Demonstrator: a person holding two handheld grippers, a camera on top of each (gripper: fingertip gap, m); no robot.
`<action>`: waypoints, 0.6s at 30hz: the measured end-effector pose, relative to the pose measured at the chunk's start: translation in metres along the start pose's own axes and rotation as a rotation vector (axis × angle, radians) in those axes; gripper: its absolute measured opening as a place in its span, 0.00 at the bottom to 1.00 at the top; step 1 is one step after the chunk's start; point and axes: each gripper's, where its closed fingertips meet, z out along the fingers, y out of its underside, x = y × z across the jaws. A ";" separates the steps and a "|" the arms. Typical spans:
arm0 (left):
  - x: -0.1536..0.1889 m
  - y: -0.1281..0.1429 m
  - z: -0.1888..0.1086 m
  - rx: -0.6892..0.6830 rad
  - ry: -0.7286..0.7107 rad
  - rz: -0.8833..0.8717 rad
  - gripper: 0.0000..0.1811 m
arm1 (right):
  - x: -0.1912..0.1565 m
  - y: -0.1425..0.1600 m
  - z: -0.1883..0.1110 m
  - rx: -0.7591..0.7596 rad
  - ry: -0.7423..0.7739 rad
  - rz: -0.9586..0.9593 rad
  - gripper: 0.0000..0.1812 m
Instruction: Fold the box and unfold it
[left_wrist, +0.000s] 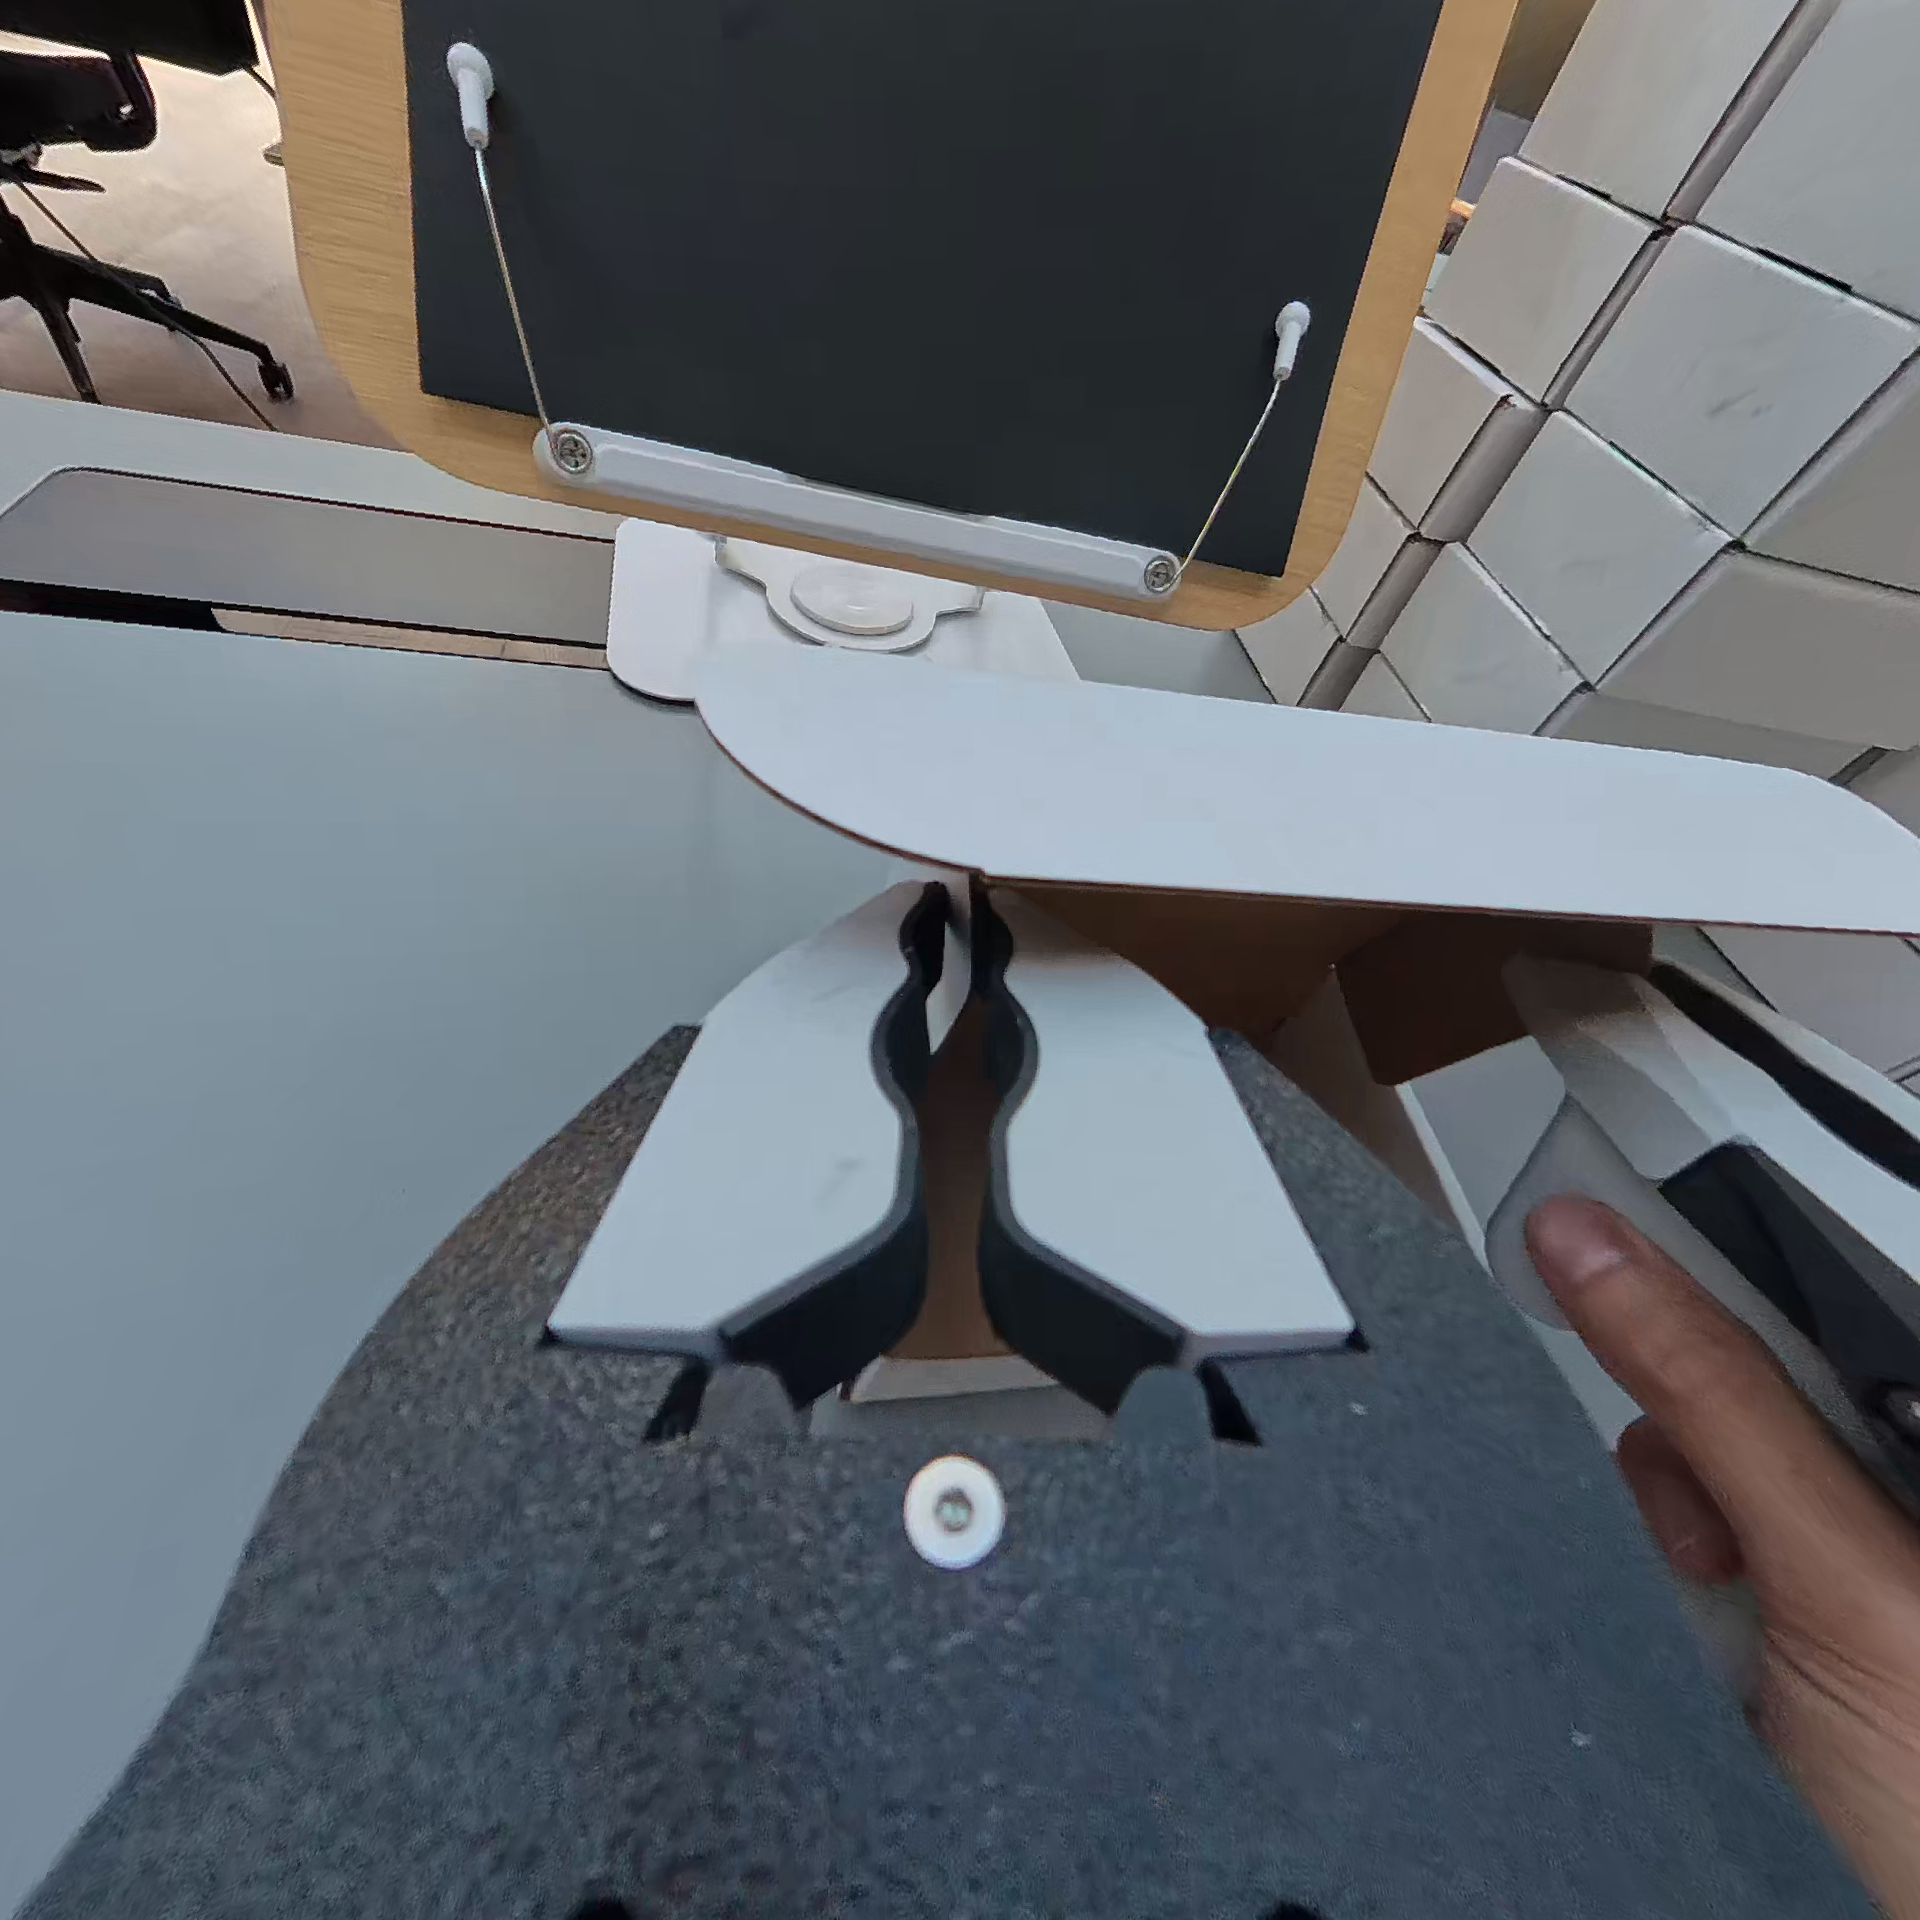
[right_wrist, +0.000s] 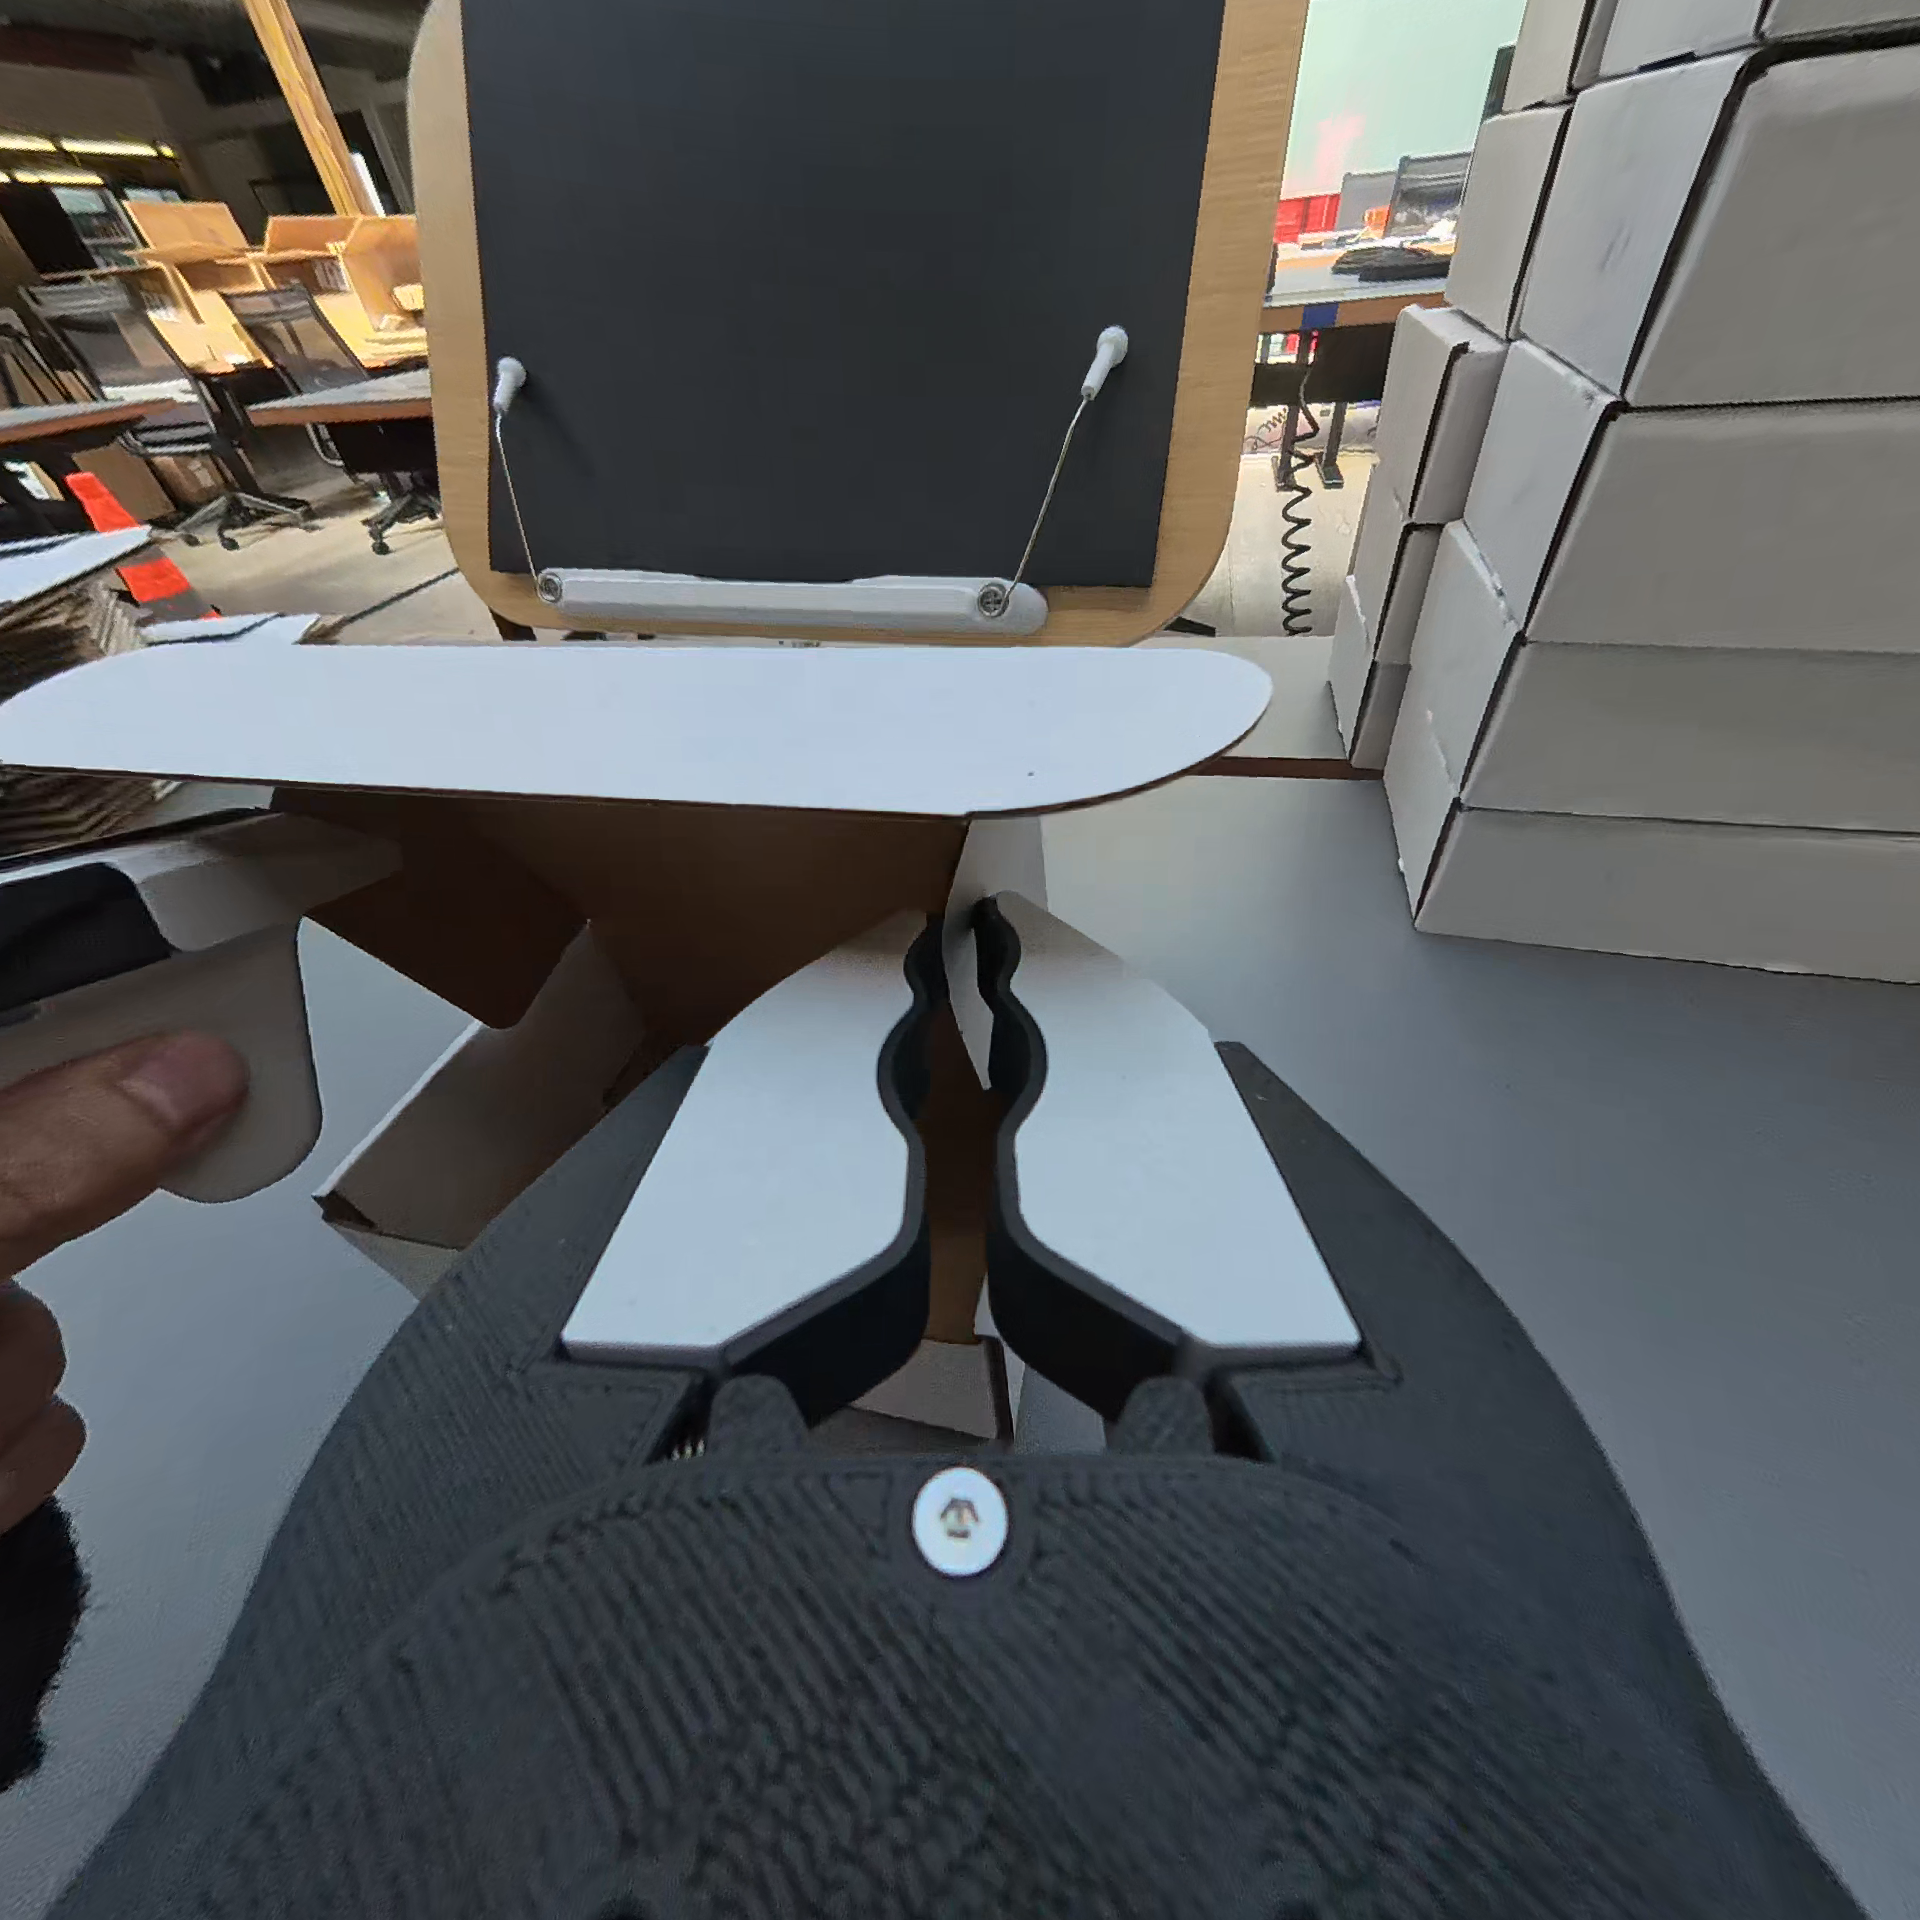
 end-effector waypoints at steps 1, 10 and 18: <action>0.000 0.003 -0.004 0.010 0.010 -0.012 0.03 | 0.000 0.003 -0.004 -0.013 0.000 -0.005 0.04; -0.002 0.034 -0.031 0.054 0.008 0.041 0.02 | -0.009 0.035 -0.029 -0.095 -0.012 -0.039 0.04; -0.005 0.054 -0.042 -0.007 0.017 0.116 0.02 | -0.009 0.058 -0.040 -0.268 -0.055 -0.122 0.03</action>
